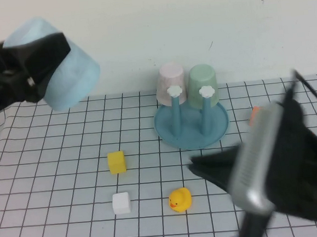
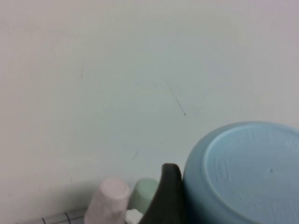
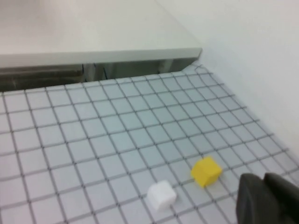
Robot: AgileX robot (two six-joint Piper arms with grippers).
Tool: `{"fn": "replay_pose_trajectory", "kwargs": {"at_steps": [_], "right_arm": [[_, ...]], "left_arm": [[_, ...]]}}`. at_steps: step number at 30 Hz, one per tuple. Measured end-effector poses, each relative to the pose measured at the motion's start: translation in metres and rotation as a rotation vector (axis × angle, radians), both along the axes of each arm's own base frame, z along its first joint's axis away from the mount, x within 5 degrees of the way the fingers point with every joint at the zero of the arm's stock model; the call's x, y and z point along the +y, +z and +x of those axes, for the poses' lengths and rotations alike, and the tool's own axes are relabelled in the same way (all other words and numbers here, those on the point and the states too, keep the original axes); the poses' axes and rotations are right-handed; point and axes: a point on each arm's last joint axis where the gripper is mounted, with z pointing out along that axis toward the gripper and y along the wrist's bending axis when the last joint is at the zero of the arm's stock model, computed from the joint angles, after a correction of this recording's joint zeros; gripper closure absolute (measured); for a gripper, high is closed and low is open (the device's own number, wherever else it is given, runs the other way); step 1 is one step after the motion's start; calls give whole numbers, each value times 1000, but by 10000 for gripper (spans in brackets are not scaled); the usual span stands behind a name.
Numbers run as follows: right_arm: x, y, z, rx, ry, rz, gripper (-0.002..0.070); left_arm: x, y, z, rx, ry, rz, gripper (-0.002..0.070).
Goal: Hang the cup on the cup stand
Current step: Place the cup on the cup holder
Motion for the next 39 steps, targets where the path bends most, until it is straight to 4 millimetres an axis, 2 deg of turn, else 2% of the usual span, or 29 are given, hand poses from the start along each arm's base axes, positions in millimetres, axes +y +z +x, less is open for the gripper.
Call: {"fn": "replay_pose_trajectory", "kwargs": {"at_steps": [6,9,15,19,24,28,31,35,39], "right_arm": [[-28,-18,-25,18,21,-8,675],[-35,-29,-42,53,120,18,677],[-35,-42,-75,282,355,63,678],[-42,-57,-91,478,434,-94,678],[-59,-73,-89,563,325,-381,678],[-77,-70,-76,574,118,-607,678],[-93,-62,-61,497,-81,-744,678],[-112,-46,-50,358,-316,-717,678],[-129,-19,-50,196,-458,-465,678]], "left_arm": [[-5,4,19,-82,-42,121,97],[-8,4,33,-83,-69,135,97],[-13,13,51,-104,-118,137,97],[-14,18,54,-121,-132,137,97],[-18,21,53,-113,-155,113,97],[-36,20,47,-123,-210,123,97],[-52,20,43,-155,-235,164,97],[-70,18,37,-229,-238,263,97],[-86,12,36,-347,-262,409,97]]}}
